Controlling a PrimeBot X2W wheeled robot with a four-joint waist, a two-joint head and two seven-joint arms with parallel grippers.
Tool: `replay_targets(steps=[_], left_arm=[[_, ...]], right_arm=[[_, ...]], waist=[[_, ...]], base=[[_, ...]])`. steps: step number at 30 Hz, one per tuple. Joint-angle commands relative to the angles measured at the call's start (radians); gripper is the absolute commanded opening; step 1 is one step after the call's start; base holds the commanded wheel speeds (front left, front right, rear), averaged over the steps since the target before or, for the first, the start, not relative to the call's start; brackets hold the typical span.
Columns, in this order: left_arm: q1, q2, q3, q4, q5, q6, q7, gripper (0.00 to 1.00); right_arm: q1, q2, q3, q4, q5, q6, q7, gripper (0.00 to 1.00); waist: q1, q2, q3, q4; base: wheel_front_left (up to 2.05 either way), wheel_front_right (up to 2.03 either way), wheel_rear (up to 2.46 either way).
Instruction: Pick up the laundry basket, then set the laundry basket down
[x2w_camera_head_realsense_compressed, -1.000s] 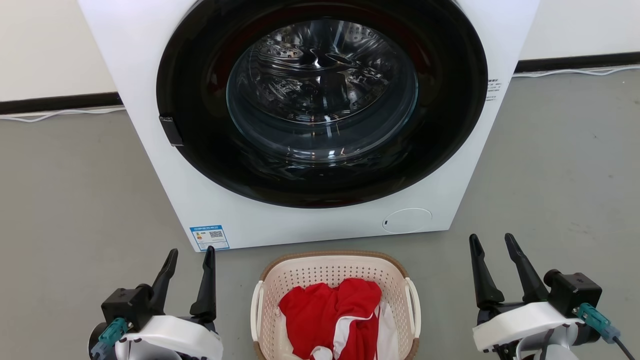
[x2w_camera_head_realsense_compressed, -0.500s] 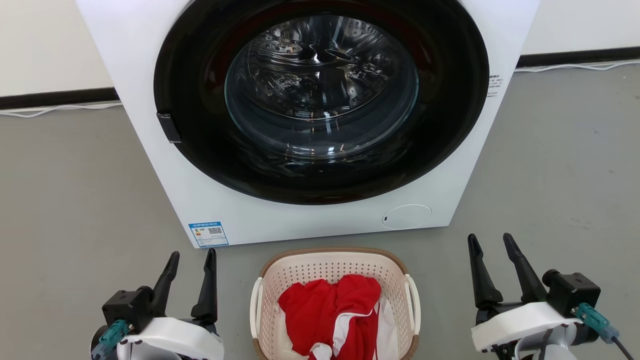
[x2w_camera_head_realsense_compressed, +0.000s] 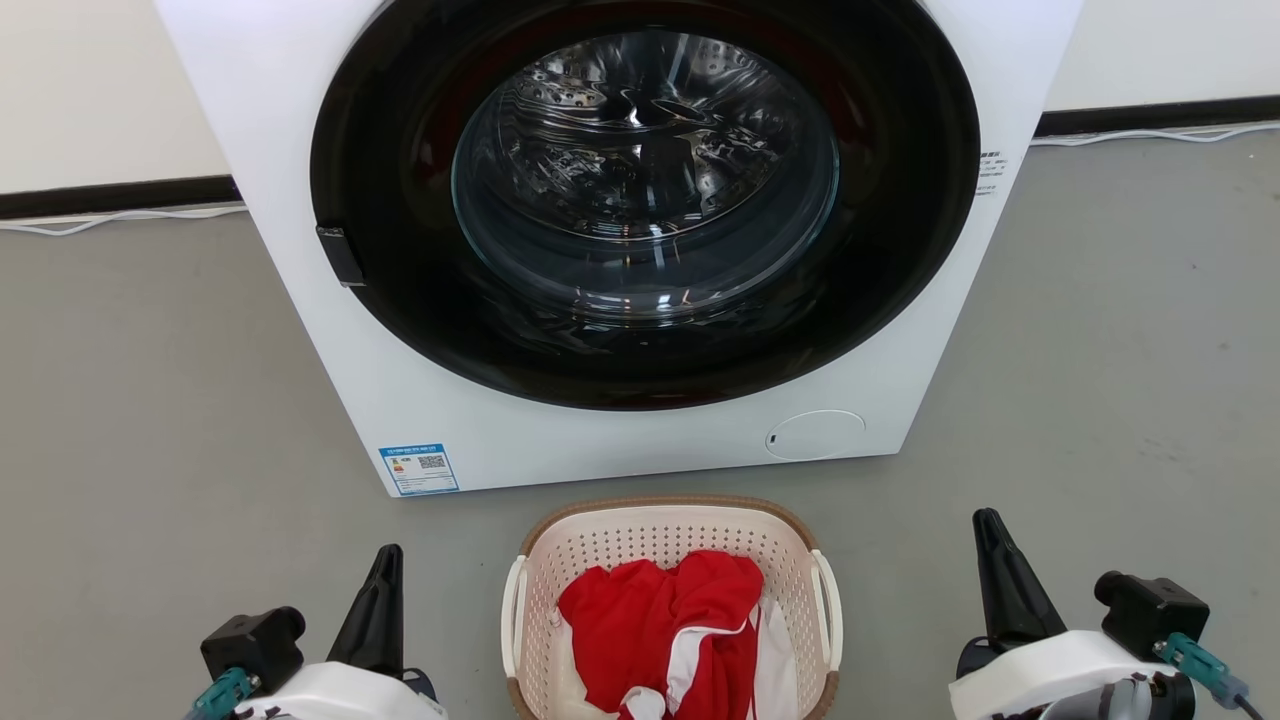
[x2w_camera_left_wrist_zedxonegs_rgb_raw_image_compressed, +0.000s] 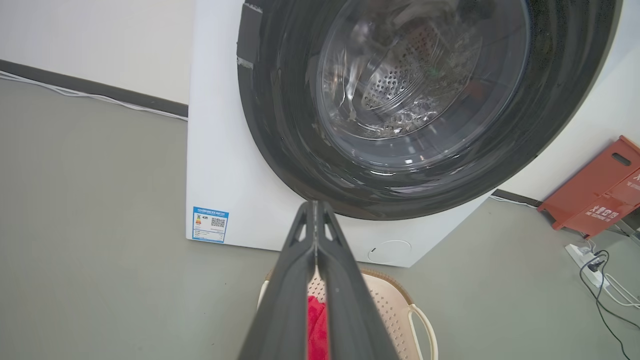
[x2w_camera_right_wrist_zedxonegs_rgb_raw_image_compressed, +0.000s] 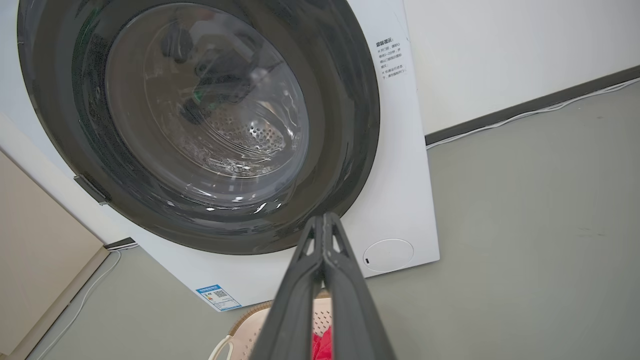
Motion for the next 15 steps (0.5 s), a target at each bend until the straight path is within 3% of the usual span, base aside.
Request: replay_targets(steps=[1,15], left_arm=[[-0.032,0.005,0.009,-0.03,-0.033,-0.001,0.006,0.0],[-0.038,0.007,0.022,-0.038,-0.171,-0.001,0.043,0.0]], right_arm=[[-0.03,-0.002,-0.005,-0.028,0.034,0.001,0.011,0.0],[-0.032,-0.002,-0.018,-0.039,0.175,0.002,0.049,0.0]], waist=[[-0.0003,0.0,0.0,0.001],[-0.0004,0.0,-0.003,0.004]], base=[[0.0,0.0,0.0],[0.0,0.0,0.0]])
